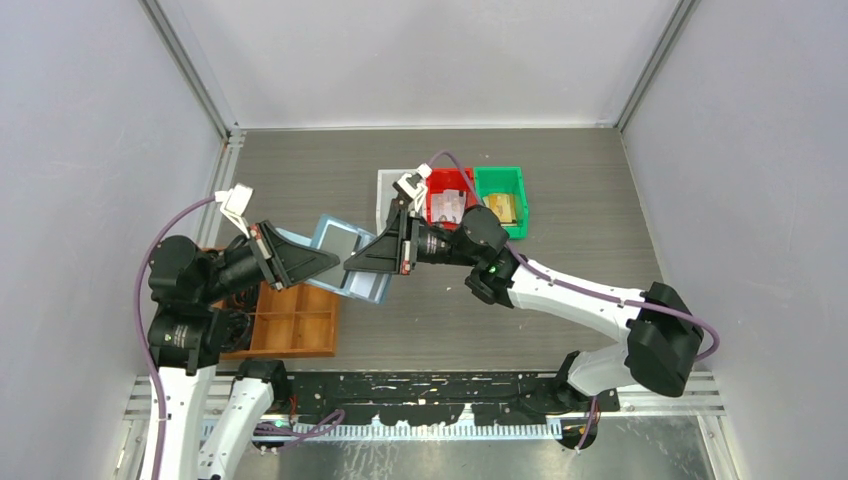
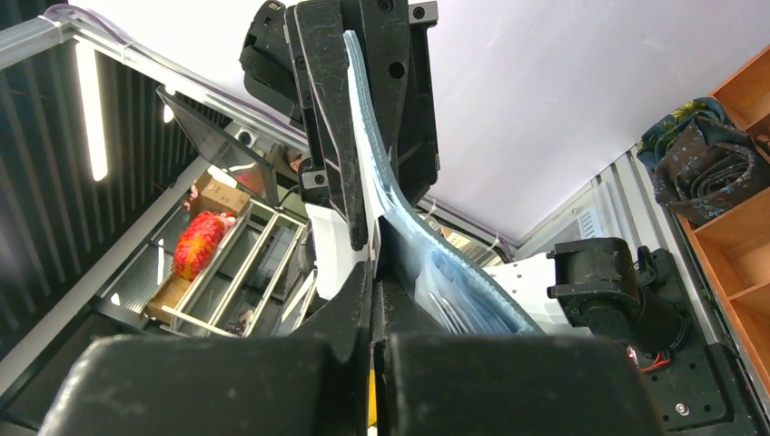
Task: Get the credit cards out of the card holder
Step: Remove the credit card from the card holder.
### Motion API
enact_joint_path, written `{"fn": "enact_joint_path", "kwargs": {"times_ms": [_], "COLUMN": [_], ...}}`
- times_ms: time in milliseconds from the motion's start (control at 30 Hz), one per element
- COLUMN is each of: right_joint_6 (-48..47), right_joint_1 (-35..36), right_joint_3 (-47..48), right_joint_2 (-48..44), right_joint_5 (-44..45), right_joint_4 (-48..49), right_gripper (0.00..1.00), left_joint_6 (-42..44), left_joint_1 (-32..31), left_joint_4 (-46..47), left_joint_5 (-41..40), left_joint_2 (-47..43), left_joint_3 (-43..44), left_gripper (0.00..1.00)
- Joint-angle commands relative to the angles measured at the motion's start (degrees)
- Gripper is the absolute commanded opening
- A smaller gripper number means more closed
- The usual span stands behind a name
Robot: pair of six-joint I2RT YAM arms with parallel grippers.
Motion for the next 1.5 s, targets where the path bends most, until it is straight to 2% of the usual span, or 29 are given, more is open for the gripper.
{"fn": "enact_joint_path", "kwargs": {"times_ms": [0,333,567,733,833,1000,1367,1433,1467], "right_joint_6": [0.37,-1.17,-1.6,-1.93,-2.12,-2.64,-2.48,-2.33,-1.87], "right_joint_1": [0.39,0.42,1.11,1.34,1.4,1.41,2.3,2.45,2.48], "right_joint_3": [-1.94,-6.68,-5.69,-5.53,-5.89,-7.09,-8.95,-8.25,-7.98], "right_joint_2": [-3.09,-6.92,-6.09,-5.5,-5.75,-7.01,-8.08,-7.54,-7.13], "right_joint_5": [2.85,3.41,2.95,2.67,2.58,2.57,4.16,4.33,4.33], "right_joint_4": [6.27,6.91,6.8,6.68,6.46,5.89,7.63,7.72,7.77], "right_gripper": [0.01,0.01,0.01,0.01,0.01,0.01,0.01,0.06,0.15], "left_joint_6": [-0.64,-0.6,-0.55,-0.64,-0.64,-0.68,-0.82,-0.79,-0.75], "left_joint_1": [-0.27,-0.27,-0.26,-0.28,-0.26,-0.26,-0.26,-0.26,-0.3], "left_joint_4": [2.7,2.66,2.0,1.9,2.01,2.13,1.78,1.83,1.77], "left_joint_5": [3.16,2.67,2.16,2.46,2.51,2.01,1.85,1.77,1.76], "left_joint_2": [0.01,0.83,0.62,0.59,0.47,0.19,0.0,-0.06,-0.08], "left_joint_3": [3.09,4.07,4.07,4.09,4.24,4.34,4.78,4.69,4.68], "left_gripper": [0.02,0.04,0.18,0.18,0.16,0.04,0.03,0.01,0.0]}}
